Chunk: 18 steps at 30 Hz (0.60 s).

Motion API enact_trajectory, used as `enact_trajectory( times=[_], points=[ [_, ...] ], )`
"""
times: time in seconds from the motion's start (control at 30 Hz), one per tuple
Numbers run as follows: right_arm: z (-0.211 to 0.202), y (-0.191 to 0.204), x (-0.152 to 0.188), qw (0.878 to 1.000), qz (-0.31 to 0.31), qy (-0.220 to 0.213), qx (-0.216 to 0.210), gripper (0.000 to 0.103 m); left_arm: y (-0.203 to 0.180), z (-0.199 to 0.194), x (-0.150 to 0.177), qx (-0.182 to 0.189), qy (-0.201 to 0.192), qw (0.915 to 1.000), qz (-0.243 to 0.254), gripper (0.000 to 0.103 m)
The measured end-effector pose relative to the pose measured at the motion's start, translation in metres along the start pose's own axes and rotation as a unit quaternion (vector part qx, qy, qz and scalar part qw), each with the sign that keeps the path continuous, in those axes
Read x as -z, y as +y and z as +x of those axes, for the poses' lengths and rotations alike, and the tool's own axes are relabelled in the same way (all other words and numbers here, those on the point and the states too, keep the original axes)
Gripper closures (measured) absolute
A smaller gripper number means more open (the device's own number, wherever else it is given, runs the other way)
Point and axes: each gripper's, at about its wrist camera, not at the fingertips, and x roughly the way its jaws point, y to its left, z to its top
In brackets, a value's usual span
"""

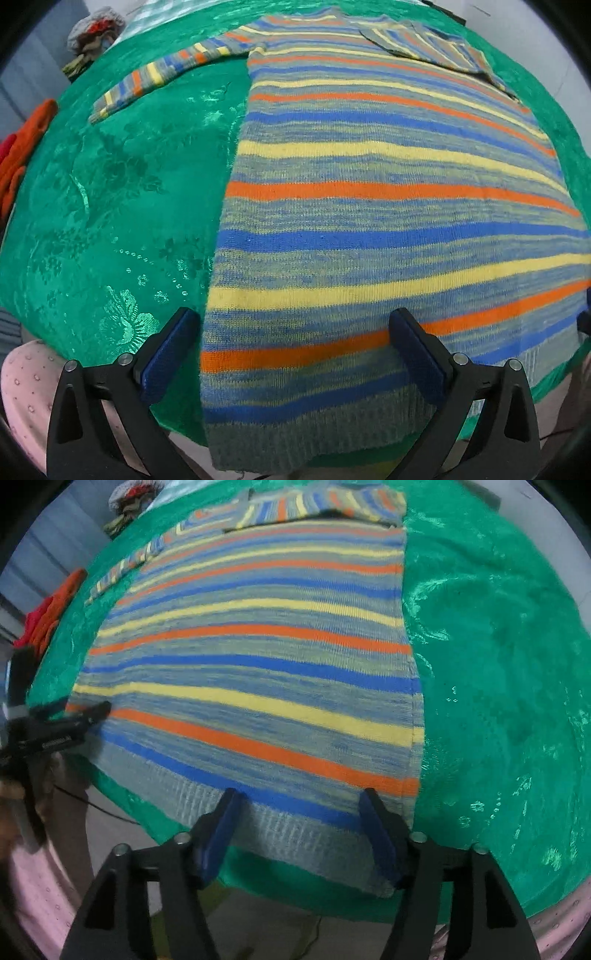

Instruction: Fold small clothes

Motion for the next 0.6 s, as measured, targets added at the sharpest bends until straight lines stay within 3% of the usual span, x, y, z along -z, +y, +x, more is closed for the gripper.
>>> enact_trajectory(
  times=[0.13,0.2,0.27,0.37,0.4,0.47,0.57,0.6],
  points=[
    [-0.014,0.001,0.002,0.999,0.011,-0.035,-0.005,0.036,0.016,-0.018,-0.010,0.011,0.003,0.9998,-0.015,0.001],
    [-0.028,0.000,0.003,0.998,0.011,-0.060,-0.008,0.036,0.041,-0.043,-0.024,0.014,-0.042,0.9983,-0.037,0.001],
    [-0.041,0.002,-0.001,0.996,0.018,-0.091,-0.012,0.036,0.086,-0.065,-0.056,0.011,-0.089,0.9934,-0.071,0.000],
    [-0.051,0.001,-0.009,0.992,0.024,-0.118,-0.021,0.036,0.157,-0.062,-0.108,0.012,-0.106,0.9854,-0.133,0.000],
    [-0.053,0.002,-0.011,0.992,0.024,-0.123,-0.024,0.036,0.180,-0.055,-0.123,0.014,-0.104,0.9815,-0.160,0.000],
    [-0.053,0.008,-0.016,0.991,0.020,-0.127,-0.024,0.036,0.246,-0.024,-0.156,0.019,-0.091,0.9652,-0.245,0.001],
    [-0.049,0.018,-0.021,0.992,0.006,-0.124,-0.021,0.036,0.308,0.030,-0.182,0.044,-0.048,0.9408,-0.333,0.001],
    [-0.047,0.022,-0.023,0.992,0.002,-0.121,-0.019,0.036,0.315,0.047,-0.189,0.052,-0.032,0.9374,-0.343,0.002]
  ],
)
